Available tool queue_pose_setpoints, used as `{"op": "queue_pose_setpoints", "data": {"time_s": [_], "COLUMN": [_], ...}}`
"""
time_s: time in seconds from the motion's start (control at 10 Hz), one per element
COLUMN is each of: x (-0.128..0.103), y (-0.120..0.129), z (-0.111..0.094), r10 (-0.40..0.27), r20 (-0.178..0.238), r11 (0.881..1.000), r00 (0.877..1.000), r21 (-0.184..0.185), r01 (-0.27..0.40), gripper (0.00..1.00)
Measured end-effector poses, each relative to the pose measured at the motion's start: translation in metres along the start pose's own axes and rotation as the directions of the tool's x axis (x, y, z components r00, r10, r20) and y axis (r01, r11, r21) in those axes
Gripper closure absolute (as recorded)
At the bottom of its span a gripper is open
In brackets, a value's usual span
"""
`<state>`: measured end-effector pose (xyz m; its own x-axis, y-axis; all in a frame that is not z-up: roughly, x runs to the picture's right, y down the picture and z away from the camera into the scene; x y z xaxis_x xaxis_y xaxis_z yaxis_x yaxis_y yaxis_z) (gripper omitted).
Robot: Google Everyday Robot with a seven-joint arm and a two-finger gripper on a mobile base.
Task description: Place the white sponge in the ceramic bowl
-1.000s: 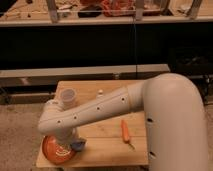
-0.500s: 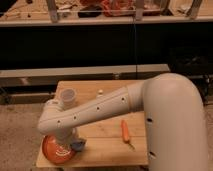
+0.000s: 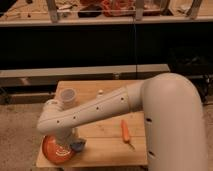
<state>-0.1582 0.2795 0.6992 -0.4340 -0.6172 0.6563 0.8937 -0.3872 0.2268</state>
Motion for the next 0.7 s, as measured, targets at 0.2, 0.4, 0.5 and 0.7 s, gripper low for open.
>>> {"op": "queue_pose_setpoints", "data": {"time_s": [0.2,0.4,0.5,0.7], "x": [-0.001,-0.0017,-0.0021,-0.003], "y": [0.0,-0.0005,-0.0004,-0.0005], "z": [0.0008,0.001,0.0012,0.0015], "r10": [0.001,0.001,0.002,0.004], "r20": [0.003,0.004,0.005,0.006], "r11": [1.0,1.0,1.0,1.0], "r00": [1.0,1.0,1.0,1.0], "r21": [-0.001,-0.002,-0.003,-0.004], "r01": [-0.001,-0.001,-0.002,-0.004], "gripper": [0.86,0.83,0.83,0.83]}}
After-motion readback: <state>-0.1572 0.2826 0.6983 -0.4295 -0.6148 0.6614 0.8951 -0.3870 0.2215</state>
